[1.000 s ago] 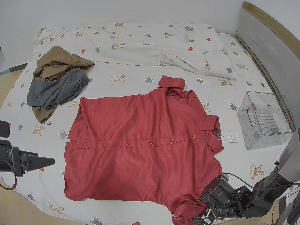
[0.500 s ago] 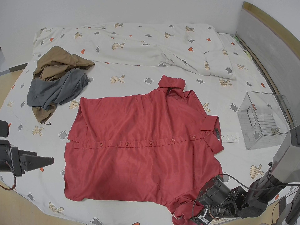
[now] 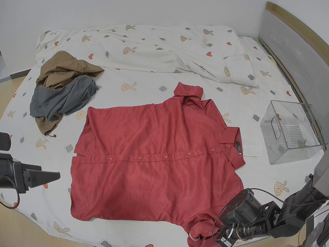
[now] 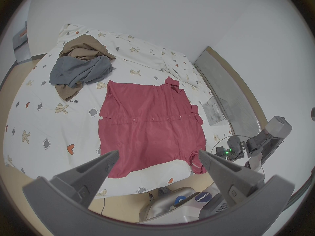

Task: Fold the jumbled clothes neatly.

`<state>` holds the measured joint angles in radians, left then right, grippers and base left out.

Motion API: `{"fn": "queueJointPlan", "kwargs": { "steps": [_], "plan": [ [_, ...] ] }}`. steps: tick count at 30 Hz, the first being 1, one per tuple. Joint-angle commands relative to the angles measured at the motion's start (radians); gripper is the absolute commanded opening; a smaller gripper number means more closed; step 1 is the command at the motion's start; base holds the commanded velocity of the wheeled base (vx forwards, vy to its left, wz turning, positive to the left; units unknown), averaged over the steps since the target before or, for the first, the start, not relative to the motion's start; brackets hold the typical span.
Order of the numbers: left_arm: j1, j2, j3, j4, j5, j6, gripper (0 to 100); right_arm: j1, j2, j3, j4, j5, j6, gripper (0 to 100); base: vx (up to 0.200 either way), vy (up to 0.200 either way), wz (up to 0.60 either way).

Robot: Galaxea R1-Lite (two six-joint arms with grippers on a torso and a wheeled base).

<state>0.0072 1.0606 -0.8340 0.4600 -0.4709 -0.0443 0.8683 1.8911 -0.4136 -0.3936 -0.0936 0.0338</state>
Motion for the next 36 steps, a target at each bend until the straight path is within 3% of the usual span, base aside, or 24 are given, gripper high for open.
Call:
{"fn": "queueJointPlan", "kwargs": {
  "steps": [1, 4, 8, 10, 11, 12, 13, 18, 25, 32, 33, 35, 36],
  "plan": [
    [0.0, 0.004, 0.018, -0.004, 0.005, 0.03, 100, -0.028, -0.132, 0.015, 0.004, 0.034, 0.003, 0, 0.0, 0.0, 0.0],
    [-0.013, -0.004, 0.073, -0.003, 0.023, 0.106, 100, -0.068, -0.211, 0.015, 0.013, 0.043, 0.005, 0, 0.0, 0.0, 0.0],
    [-0.043, 0.015, 0.142, -0.003, 0.141, 0.184, 100, -0.097, -0.244, 0.01, 0.027, 0.052, 0.005, 0, 0.0, 0.0, 0.0],
    [-0.081, 0.027, 0.204, -0.006, 0.307, 0.277, 100, -0.106, -0.253, 0.009, 0.025, 0.078, 0.005, 0, 0.0, 0.0, 0.0],
    [-0.081, 0.027, 0.204, -0.006, 0.307, 0.277, 100, -0.106, -0.253, 0.009, 0.025, 0.078, 0.005, 0, 0.0, 0.0, 0.0],
    [-0.107, 0.022, 0.242, -0.007, 0.391, 0.35, 100, -0.112, -0.254, 0.006, 0.025, 0.086, 0.005, 0, 0.0, 0.0, 0.0],
    [-0.124, 0.019, 0.259, -0.006, 0.409, 0.374, 100, -0.114, -0.256, 0.004, 0.025, 0.086, 0.005, 0, 0.0, 0.0, 0.0],
    [-0.214, 0.033, 0.285, -0.004, 0.42, 0.396, 100, -0.134, -0.265, -0.013, 0.022, 0.087, 0.005, 0, 0.0, 0.0, 0.0],
    [-0.345, 0.163, 0.293, -0.035, 0.554, 0.408, 100, -0.236, -0.311, -0.099, 0.032, 0.141, 0.008, 0, 0.0, 0.0, 0.0],
    [-0.362, 0.262, 0.332, -0.144, 0.563, 0.406, 100, -0.282, -0.337, -0.126, 0.048, 0.164, 0.008, 0, 0.0, 0.0, 0.0],
    [-0.362, 0.343, 0.372, -0.244, 0.598, 0.408, 100, -0.304, -0.339, -0.128, 0.047, 0.176, 0.008, 0, 0.0, 0.0, 0.0],
    [-0.363, 0.369, 0.388, -0.274, 0.615, 0.408, 100, -0.311, -0.337, -0.128, 0.045, 0.178, 0.008, 0, 0.0, 0.0, 0.0],
    [-0.365, 0.421, 0.421, -0.353, 0.64, 0.409, 100, -0.328, -0.337, -0.129, 0.044, 0.18, 0.008, 0, 0.0, 0.0, 0.0]
  ]
}}
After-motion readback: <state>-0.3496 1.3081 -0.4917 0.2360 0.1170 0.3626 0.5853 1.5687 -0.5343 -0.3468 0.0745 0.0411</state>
